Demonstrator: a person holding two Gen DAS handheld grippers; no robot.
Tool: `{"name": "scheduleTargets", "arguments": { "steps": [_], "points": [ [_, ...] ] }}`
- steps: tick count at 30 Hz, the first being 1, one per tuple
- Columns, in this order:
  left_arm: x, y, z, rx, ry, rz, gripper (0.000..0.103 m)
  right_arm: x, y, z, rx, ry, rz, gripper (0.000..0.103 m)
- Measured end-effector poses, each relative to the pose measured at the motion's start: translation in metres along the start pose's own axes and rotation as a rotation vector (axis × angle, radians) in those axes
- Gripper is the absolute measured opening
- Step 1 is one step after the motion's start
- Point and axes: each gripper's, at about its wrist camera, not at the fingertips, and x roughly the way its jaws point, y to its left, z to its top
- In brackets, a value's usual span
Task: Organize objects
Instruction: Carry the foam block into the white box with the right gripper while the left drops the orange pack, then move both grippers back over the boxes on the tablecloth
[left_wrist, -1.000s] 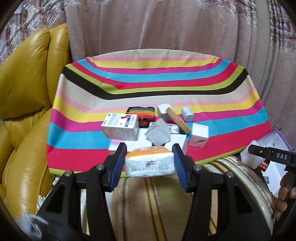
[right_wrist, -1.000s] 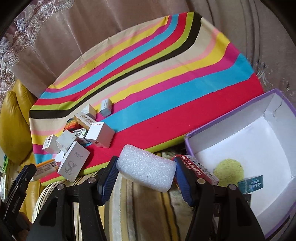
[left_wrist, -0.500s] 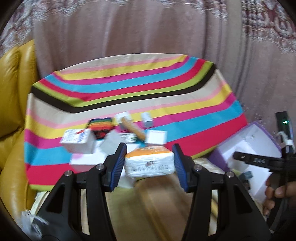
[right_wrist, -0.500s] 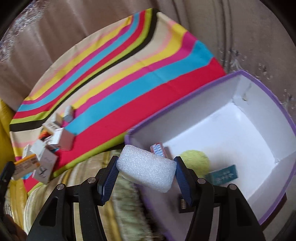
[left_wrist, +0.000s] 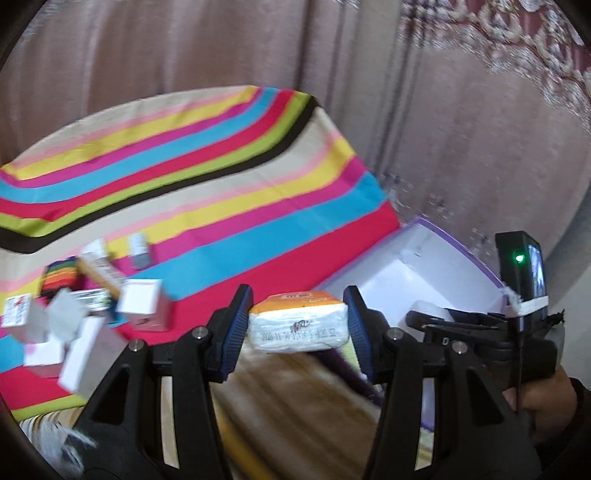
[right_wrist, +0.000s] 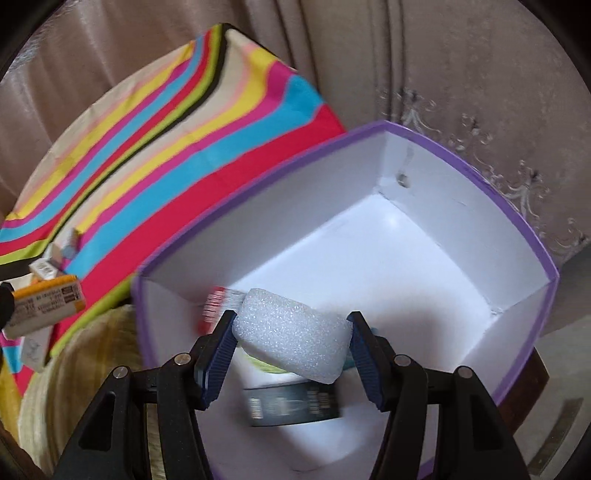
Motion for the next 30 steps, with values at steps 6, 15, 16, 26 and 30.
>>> {"name": "scheduleTargets", "arguments": {
  "steps": [6,15,16,26,30],
  "points": [
    [0.04,-0.031,0.003,0.038,0.115,-0.118,0.055,0.009,-0.032,-0.002,0.0,0.014,-0.073,0.064],
    [0.091,-0.047,-0.006,0.068,0.361,-0.156,0.067,0.031,-0.053,-0.007,-0.056,0.04,-0.113,0.071],
    [0.097,-0.05,-0.008,0.081,0.392,-0.162,0.067,0.032,-0.051,-0.009,-0.071,0.043,-0.115,0.071],
    [0.114,-0.049,-0.03,0.118,0.551,-0.097,0.063,0.032,-0.037,-0.018,-0.089,0.051,-0.056,0.071],
    [0.113,-0.049,-0.031,0.131,0.559,-0.085,0.06,0.033,-0.024,-0.022,-0.119,0.053,-0.042,0.071]
  ]
}}
